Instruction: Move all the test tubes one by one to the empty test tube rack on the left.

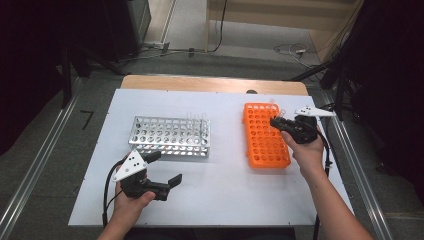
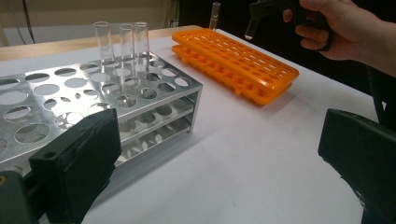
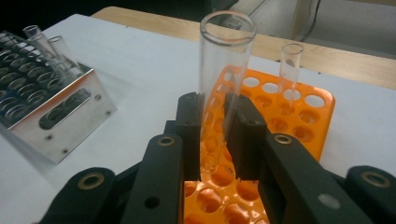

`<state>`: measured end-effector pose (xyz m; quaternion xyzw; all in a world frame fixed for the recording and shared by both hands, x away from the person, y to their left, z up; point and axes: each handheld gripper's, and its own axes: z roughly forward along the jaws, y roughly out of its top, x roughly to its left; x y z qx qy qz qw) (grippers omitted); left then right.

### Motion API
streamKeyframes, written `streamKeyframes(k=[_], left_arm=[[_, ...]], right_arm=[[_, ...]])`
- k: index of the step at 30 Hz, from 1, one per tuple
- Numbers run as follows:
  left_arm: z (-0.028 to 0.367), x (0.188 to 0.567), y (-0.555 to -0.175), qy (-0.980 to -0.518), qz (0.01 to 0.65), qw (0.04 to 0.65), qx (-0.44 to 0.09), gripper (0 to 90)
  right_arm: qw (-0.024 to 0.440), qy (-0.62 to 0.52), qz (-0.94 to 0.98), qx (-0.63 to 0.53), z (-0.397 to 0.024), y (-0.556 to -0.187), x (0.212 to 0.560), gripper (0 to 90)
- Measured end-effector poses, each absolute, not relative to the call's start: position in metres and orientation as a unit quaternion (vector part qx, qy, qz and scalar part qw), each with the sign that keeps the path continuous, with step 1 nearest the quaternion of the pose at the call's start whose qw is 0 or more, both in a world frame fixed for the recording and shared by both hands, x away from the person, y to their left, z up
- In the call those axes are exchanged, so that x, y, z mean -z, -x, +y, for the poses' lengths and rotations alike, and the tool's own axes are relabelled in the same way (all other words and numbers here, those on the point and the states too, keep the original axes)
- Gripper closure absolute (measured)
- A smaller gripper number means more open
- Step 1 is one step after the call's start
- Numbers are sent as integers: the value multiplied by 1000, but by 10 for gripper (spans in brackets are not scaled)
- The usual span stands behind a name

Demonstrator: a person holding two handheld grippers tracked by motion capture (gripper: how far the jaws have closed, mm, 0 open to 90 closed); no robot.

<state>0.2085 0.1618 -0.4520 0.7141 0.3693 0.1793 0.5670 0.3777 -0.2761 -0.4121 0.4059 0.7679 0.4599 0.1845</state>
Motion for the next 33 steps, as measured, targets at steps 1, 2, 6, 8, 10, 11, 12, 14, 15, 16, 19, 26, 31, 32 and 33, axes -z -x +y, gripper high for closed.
streamKeyframes(k=[1, 2, 6, 8, 10, 11, 12, 14, 15, 16, 19, 26, 31, 32, 33], left_arm=[[161, 452, -208, -715, 368, 566, -180, 0], [160, 452, -208, -715, 367, 567, -180, 0], [158, 452, -208, -720, 363, 563, -181, 0], [158, 453, -208, -720, 364, 563, -180, 0], [157, 453, -208, -720, 363, 563, -181, 0], [157, 453, -208, -720, 363, 563, -181, 0], [157, 453, -208, -721, 363, 562, -182, 0], [156, 453, -208, -721, 362, 562, -182, 0], [156, 453, -208, -721, 362, 562, -182, 0], [155, 453, -208, -722, 361, 561, -182, 0], [154, 453, -208, -722, 360, 561, -182, 0], [148, 453, -206, -729, 356, 554, -185, 0], [141, 452, -205, -734, 347, 556, -181, 0], [140, 452, -204, -735, 344, 555, -180, 0], [139, 451, -204, -736, 343, 556, -179, 0]], right_arm=[[184, -404, 768, -462, -276, -374, 412, 737], [182, -400, 769, -465, -276, -371, 413, 737], [176, -391, 770, -472, -275, -358, 412, 737], [169, -384, 773, -476, -274, -351, 412, 738], [161, -378, 775, -481, -273, -344, 412, 738], [158, -374, 776, -482, -271, -340, 412, 738], [155, -369, 778, -484, -270, -337, 413, 738], [151, -360, 783, -484, -267, -329, 414, 738], [147, -356, 786, -485, -265, -325, 414, 738], [144, -352, 786, -488, -263, -322, 415, 738], [134, -342, 790, -491, -256, -312, 417, 738], [112, -319, 797, -500, -240, -294, 424, 737], [98, -300, 809, -496, -224, -284, 430, 737], [98, -295, 812, -494, -221, -282, 431, 738], [95, -290, 815, -493, -217, -280, 432, 738]])
